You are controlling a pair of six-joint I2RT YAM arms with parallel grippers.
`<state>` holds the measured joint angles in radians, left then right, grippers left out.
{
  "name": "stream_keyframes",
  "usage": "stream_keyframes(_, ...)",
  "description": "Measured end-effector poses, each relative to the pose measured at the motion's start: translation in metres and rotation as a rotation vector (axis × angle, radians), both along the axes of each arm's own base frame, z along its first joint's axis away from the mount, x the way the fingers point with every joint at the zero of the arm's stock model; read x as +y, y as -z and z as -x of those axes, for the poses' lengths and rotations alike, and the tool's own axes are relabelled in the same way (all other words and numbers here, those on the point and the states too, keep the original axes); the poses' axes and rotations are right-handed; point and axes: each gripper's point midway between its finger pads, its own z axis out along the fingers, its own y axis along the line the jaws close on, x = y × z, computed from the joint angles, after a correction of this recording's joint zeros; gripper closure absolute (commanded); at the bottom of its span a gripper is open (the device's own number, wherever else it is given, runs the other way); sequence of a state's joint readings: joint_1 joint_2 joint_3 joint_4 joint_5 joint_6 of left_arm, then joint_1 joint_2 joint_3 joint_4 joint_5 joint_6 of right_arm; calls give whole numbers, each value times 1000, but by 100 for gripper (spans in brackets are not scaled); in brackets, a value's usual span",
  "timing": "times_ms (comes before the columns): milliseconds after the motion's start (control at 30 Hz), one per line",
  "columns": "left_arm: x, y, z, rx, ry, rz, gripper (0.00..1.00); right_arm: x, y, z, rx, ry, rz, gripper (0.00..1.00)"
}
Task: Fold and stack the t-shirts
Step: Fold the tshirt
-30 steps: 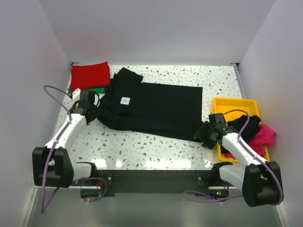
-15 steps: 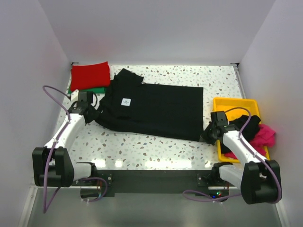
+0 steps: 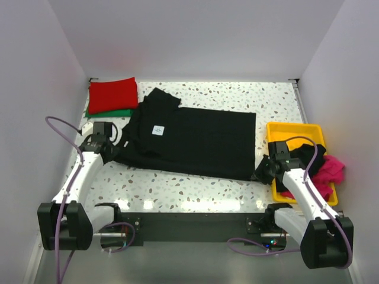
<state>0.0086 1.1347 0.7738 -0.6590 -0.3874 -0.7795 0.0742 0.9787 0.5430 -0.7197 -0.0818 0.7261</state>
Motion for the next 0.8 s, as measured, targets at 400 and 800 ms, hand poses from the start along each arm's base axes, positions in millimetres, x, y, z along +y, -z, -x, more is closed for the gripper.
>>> stream_keyframes(400, -19, -13, -7, -87, 73, 93, 42, 6, -39, -11, -156, -65, -15, 35)
stream_keyframes(800, -101, 17, -46, -62, 310, 211, 41, 71, -42, -62, -223, -319, 88, 37)
